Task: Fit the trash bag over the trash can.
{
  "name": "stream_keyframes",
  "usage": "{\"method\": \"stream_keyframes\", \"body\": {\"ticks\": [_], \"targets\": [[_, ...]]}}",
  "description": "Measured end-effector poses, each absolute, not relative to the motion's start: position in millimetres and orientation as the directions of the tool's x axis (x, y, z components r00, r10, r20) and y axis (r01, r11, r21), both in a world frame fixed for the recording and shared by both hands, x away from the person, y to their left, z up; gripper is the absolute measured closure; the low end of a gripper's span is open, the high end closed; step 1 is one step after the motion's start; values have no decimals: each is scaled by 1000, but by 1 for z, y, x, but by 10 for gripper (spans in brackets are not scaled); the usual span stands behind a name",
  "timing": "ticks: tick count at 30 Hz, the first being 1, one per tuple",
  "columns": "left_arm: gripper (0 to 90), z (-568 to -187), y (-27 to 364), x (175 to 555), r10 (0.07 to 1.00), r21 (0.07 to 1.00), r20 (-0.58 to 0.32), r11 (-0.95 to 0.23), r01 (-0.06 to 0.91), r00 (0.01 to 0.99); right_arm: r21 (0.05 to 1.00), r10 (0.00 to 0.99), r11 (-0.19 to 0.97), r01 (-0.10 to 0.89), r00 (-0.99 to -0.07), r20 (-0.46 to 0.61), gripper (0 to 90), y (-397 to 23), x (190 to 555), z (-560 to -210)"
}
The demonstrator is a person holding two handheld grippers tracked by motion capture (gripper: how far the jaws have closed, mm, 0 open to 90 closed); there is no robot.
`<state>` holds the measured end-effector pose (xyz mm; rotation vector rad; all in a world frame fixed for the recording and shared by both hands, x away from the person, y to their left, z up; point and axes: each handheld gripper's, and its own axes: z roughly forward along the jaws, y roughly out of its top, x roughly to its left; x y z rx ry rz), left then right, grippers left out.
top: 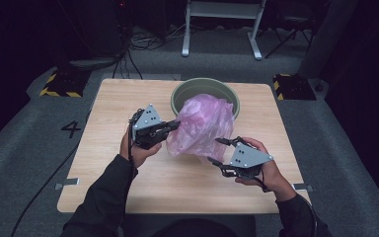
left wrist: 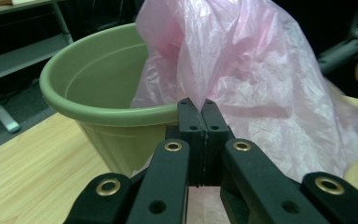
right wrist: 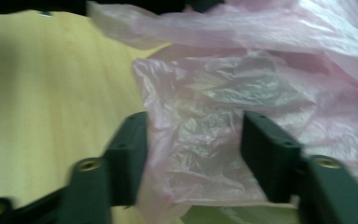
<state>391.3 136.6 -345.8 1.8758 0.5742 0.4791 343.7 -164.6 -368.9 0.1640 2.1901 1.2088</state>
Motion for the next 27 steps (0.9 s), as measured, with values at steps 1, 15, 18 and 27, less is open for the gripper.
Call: {"method": "stream_keyframes", "body": {"ticks": [1, 15, 18, 27], "targets": [[892, -346, 137, 392, 588, 934, 57, -316, 164, 807, 795, 395, 579, -180, -791, -467, 576, -164, 346, -370], [216, -347, 155, 385, 580, 947, 25, -275, 167, 814, 899, 522, 423, -111, -781, -342, 899, -188, 368, -345], [191, -350, 163, 378, 570, 951, 29, -270, 153, 821, 916, 560, 393, -83, -768, -310, 900, -194, 374, -340], [172, -367, 165, 359, 523, 945, 45, -298, 133, 851, 926, 604, 375, -33, -750, -271, 900, -196, 387, -334]]}}
